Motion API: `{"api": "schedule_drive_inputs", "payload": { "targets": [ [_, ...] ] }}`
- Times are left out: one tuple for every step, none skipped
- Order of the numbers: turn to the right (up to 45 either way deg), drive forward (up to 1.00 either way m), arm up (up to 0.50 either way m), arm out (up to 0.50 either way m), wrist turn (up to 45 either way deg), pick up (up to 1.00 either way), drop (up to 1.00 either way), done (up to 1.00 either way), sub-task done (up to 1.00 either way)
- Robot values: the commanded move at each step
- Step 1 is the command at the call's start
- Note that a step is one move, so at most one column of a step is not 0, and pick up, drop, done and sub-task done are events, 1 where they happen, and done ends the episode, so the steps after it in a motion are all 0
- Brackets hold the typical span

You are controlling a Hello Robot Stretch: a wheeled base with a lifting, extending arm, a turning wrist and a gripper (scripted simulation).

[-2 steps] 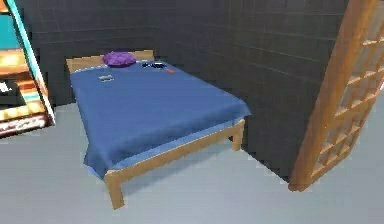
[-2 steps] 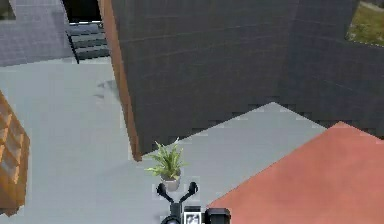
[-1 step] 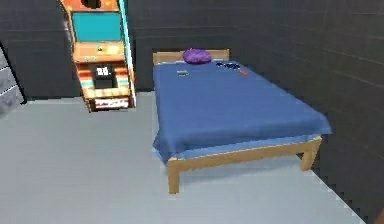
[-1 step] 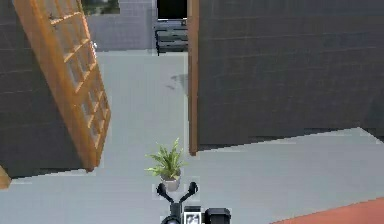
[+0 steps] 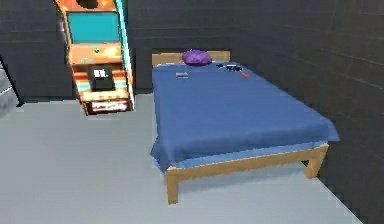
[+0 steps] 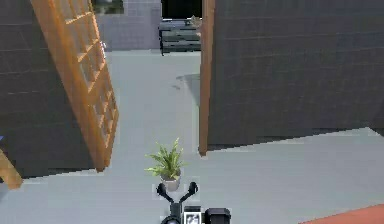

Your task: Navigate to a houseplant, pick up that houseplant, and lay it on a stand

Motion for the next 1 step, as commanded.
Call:
{"api": "schedule_drive_inputs", "payload": {
  "targets": [
    [45.0, 0.00, 0.00, 0.00, 0.0, 0.00, 0.00, 0.00, 0.00]
  ]
}}
